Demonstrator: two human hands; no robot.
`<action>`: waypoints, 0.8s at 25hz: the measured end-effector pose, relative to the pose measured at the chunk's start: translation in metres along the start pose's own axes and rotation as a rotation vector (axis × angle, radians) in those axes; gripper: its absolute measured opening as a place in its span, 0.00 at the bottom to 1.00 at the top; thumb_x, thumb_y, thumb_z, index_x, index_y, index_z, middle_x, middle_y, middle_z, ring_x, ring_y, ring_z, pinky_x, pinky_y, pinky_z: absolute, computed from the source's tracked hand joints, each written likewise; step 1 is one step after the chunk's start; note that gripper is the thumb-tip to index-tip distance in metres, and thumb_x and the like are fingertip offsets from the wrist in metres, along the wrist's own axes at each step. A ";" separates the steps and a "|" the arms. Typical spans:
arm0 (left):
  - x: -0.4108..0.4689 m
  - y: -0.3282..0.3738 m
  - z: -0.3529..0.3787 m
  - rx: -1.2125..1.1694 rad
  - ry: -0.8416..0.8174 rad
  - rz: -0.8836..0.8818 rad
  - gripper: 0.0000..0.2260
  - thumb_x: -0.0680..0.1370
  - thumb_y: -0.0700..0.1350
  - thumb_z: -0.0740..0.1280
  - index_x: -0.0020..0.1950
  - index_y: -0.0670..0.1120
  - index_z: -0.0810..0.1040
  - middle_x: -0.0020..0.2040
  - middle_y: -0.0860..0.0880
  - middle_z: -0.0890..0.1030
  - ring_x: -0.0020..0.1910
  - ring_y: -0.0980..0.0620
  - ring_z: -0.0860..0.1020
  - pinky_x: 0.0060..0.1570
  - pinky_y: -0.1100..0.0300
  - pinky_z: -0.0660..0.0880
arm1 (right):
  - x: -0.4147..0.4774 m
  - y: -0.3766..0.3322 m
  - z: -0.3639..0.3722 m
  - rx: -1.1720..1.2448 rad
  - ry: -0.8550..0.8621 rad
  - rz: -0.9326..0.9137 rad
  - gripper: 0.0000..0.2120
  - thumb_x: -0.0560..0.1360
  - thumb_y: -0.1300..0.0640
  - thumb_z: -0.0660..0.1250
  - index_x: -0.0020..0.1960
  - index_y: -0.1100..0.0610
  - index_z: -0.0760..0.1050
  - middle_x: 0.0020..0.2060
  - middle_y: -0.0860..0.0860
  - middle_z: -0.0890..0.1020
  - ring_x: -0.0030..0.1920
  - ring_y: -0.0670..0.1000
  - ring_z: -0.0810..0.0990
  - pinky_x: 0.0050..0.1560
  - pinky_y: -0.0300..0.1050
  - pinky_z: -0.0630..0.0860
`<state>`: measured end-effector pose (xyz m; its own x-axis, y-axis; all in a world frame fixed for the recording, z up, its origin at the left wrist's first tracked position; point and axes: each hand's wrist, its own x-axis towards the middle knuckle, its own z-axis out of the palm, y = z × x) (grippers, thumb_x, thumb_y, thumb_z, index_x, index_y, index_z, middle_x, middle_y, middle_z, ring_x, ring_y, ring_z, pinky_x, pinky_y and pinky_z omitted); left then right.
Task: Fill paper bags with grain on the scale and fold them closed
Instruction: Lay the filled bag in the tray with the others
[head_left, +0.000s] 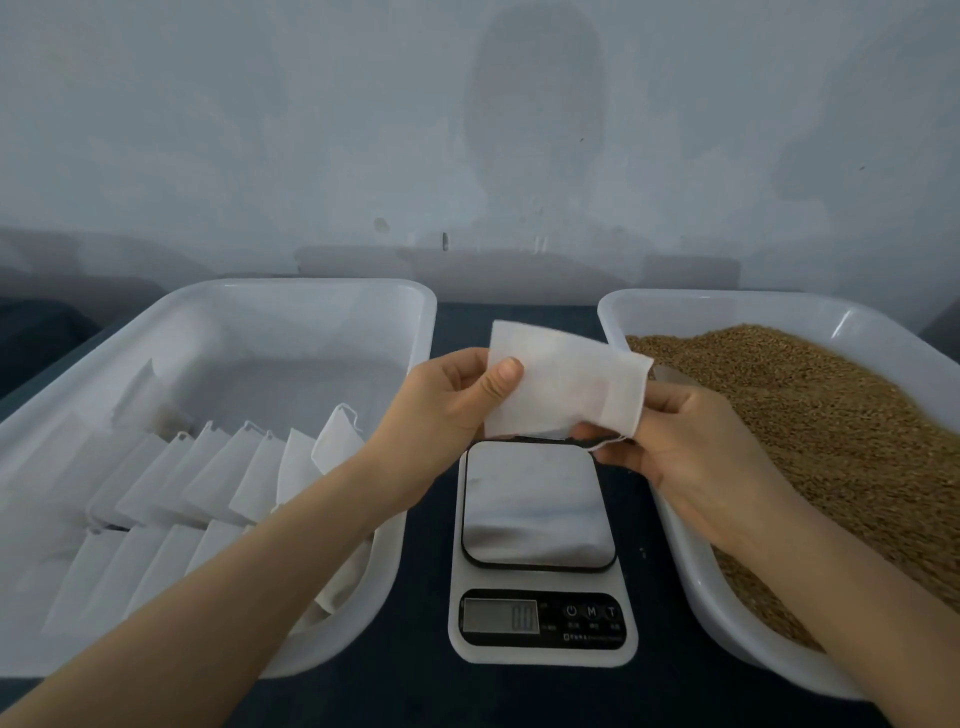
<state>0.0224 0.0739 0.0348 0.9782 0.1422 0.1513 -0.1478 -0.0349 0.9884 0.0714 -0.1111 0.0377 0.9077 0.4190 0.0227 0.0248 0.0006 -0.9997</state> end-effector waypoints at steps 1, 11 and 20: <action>0.002 -0.001 -0.001 -0.020 0.026 -0.025 0.12 0.69 0.54 0.68 0.45 0.46 0.82 0.40 0.51 0.85 0.42 0.54 0.83 0.41 0.64 0.79 | 0.001 -0.001 -0.001 0.055 0.028 0.011 0.08 0.73 0.62 0.69 0.43 0.51 0.83 0.39 0.51 0.85 0.39 0.48 0.84 0.32 0.36 0.78; 0.004 -0.003 -0.002 0.223 0.209 0.021 0.04 0.76 0.48 0.68 0.43 0.55 0.81 0.39 0.57 0.84 0.43 0.55 0.81 0.42 0.68 0.78 | 0.001 -0.001 0.003 -0.031 0.012 0.075 0.07 0.70 0.55 0.71 0.46 0.57 0.81 0.38 0.49 0.85 0.40 0.47 0.84 0.31 0.38 0.77; -0.010 -0.013 0.023 0.997 -0.102 0.584 0.26 0.72 0.53 0.73 0.67 0.45 0.72 0.64 0.49 0.76 0.65 0.51 0.71 0.66 0.53 0.66 | -0.008 -0.002 0.004 -0.497 -0.093 0.057 0.09 0.73 0.49 0.66 0.37 0.48 0.82 0.37 0.44 0.85 0.39 0.45 0.83 0.43 0.45 0.79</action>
<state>0.0176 0.0506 0.0200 0.8127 -0.2321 0.5345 -0.4452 -0.8392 0.3125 0.0628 -0.1107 0.0398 0.8728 0.4850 -0.0551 0.1933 -0.4469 -0.8734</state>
